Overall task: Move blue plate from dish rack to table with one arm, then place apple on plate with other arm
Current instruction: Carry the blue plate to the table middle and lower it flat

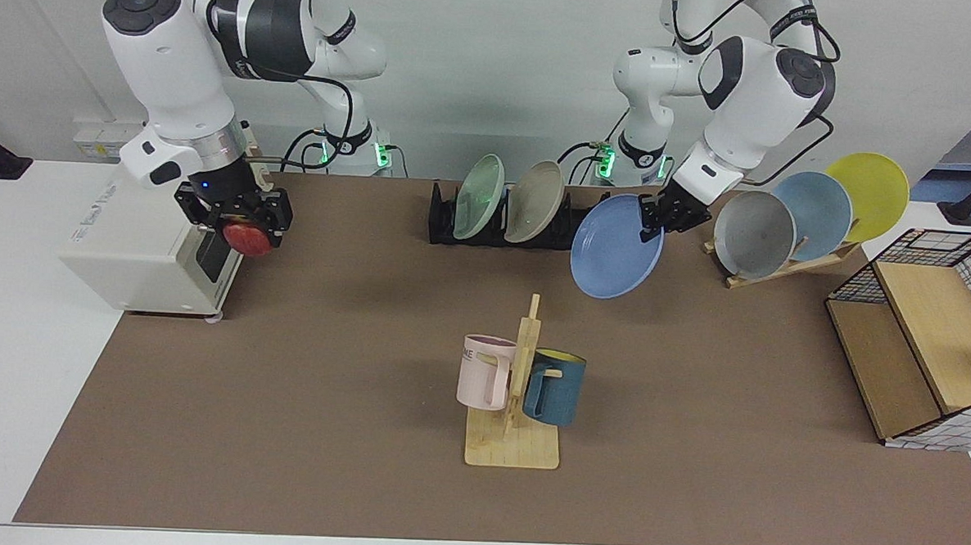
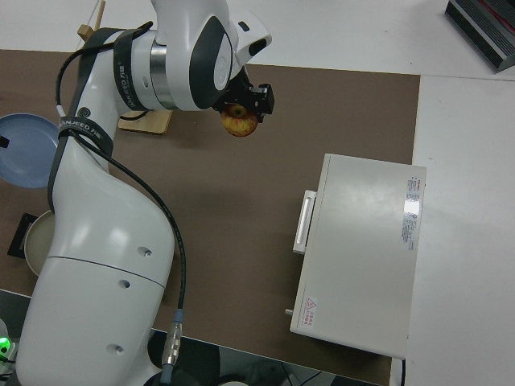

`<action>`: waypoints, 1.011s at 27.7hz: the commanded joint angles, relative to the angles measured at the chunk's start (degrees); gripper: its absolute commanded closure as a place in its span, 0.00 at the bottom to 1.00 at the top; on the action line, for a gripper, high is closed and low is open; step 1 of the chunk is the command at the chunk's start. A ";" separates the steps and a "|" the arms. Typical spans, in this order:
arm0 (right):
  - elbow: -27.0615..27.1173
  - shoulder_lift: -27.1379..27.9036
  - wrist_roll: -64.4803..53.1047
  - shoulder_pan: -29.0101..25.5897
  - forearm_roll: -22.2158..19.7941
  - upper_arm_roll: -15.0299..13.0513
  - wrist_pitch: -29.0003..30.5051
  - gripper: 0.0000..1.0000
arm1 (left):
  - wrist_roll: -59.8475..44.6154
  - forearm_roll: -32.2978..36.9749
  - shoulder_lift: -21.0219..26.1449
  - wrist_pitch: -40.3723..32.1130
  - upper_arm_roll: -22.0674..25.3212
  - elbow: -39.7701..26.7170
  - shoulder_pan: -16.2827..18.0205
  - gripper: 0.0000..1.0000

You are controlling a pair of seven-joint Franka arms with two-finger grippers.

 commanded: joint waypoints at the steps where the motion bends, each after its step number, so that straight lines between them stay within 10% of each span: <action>1: -0.61 -1.10 -0.90 -0.27 0.92 0.47 -0.74 1.00 | 2.15 -3.56 3.83 4.81 -0.07 1.33 0.84 1.00; 28: -2.90 -2.60 -0.37 1.49 0.92 0.99 -1.01 1.00 | 4.01 -8.04 15.08 18.43 -11.40 -0.34 -0.65 1.00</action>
